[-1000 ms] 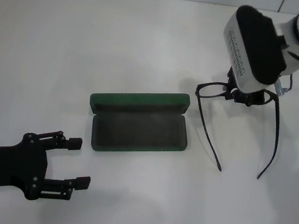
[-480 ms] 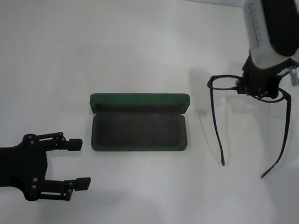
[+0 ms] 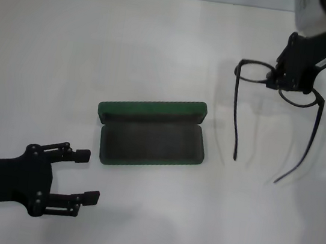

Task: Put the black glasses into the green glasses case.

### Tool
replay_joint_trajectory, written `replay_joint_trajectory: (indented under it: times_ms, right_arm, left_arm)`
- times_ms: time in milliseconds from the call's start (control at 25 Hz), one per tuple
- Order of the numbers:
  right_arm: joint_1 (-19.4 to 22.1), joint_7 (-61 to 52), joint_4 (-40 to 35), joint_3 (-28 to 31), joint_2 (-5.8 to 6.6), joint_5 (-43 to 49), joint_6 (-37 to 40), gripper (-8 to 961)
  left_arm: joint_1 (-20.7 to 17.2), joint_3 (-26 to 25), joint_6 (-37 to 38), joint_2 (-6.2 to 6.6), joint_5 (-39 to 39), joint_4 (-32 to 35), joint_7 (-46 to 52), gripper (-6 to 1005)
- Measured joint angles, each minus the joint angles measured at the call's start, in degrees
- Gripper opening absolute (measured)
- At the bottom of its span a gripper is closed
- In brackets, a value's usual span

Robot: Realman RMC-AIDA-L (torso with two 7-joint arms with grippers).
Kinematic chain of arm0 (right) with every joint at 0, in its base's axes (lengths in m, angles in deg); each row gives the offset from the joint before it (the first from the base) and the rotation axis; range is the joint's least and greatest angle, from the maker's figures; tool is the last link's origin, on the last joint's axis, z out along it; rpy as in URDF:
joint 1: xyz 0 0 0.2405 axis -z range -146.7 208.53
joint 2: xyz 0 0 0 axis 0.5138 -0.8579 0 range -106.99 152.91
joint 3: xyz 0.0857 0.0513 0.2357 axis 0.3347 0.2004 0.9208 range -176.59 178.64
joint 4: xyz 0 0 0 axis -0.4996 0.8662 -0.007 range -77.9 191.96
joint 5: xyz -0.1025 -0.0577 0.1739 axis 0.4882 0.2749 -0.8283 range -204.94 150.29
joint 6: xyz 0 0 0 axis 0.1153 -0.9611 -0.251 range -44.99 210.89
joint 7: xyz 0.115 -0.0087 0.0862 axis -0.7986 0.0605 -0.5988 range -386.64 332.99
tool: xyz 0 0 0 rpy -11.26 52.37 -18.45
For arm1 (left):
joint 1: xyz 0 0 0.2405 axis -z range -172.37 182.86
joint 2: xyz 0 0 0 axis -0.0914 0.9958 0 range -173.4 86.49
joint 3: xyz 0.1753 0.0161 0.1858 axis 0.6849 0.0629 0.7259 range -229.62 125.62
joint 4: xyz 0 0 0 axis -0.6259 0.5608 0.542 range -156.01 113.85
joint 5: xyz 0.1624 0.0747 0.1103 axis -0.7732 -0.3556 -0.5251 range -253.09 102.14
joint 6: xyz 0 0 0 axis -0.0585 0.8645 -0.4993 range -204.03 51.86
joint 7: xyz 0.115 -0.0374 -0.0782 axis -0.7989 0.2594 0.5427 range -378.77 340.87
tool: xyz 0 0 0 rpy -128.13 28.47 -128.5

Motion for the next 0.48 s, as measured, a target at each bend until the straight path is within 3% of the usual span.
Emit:
replay_joint_trajectory:
  times_ms: [480]
  right_arm:
    - [1.1,-7.5,-0.7,11.6,1.49,-0.6,2.5,113]
  left_arm:
    - [0.1,-0.6,0.2,0.17,1.6,0.1,1.4,848]
